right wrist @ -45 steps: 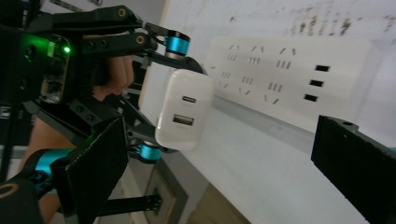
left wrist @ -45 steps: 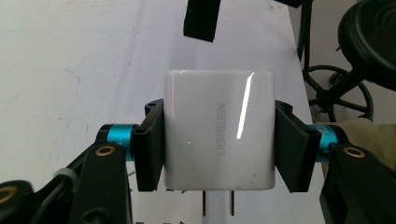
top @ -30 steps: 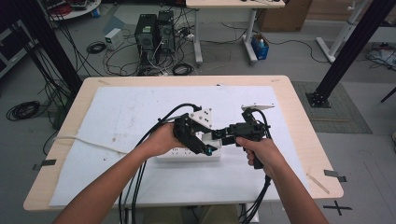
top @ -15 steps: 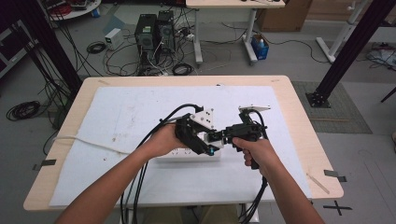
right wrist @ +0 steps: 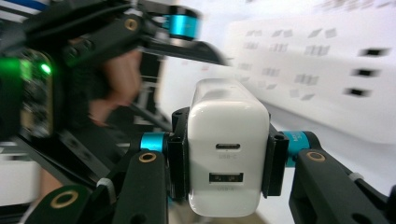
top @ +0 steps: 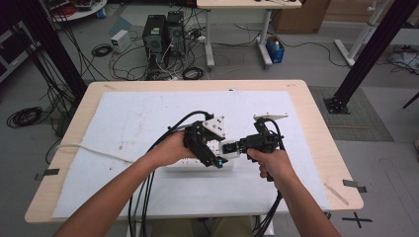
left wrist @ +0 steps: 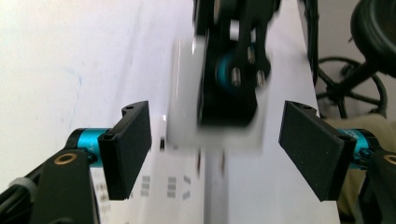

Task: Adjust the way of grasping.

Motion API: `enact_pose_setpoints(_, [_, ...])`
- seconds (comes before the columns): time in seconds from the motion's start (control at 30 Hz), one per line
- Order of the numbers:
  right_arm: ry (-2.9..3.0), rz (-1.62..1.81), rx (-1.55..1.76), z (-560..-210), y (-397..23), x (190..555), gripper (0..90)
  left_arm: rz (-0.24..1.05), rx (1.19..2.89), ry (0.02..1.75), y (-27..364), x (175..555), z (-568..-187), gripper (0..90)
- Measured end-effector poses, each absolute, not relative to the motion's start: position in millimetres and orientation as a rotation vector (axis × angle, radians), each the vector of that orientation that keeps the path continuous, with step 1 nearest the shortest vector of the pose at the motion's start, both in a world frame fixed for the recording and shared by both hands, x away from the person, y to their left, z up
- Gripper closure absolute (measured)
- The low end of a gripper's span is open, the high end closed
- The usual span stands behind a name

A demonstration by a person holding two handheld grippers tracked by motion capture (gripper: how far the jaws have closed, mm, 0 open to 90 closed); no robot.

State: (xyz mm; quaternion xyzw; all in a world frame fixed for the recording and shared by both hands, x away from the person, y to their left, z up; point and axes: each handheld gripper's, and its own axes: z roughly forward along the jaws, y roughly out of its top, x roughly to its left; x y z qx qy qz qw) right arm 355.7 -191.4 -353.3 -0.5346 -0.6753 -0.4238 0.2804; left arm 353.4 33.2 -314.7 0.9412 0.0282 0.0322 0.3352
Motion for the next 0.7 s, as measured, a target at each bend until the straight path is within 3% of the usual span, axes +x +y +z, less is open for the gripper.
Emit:
enact_pose_setpoints(0.1, [-1.937,-1.137,-1.470,-351.2,-198.3,356.2,62.2,0.070,2.501,0.167,53.5,358.4,-315.6,19.6])
enact_pose_setpoints(0.47, [-2.188,-1.057,-1.562,-342.9,-211.4,367.3,62.2,0.089,2.601,0.494,146.2,375.3,-320.3,19.6])
enact_pose_setpoints(0.7, [-2.282,-1.005,-1.567,-332.4,-214.8,372.6,62.2,0.086,2.719,0.578,188.9,383.8,-313.7,19.6])
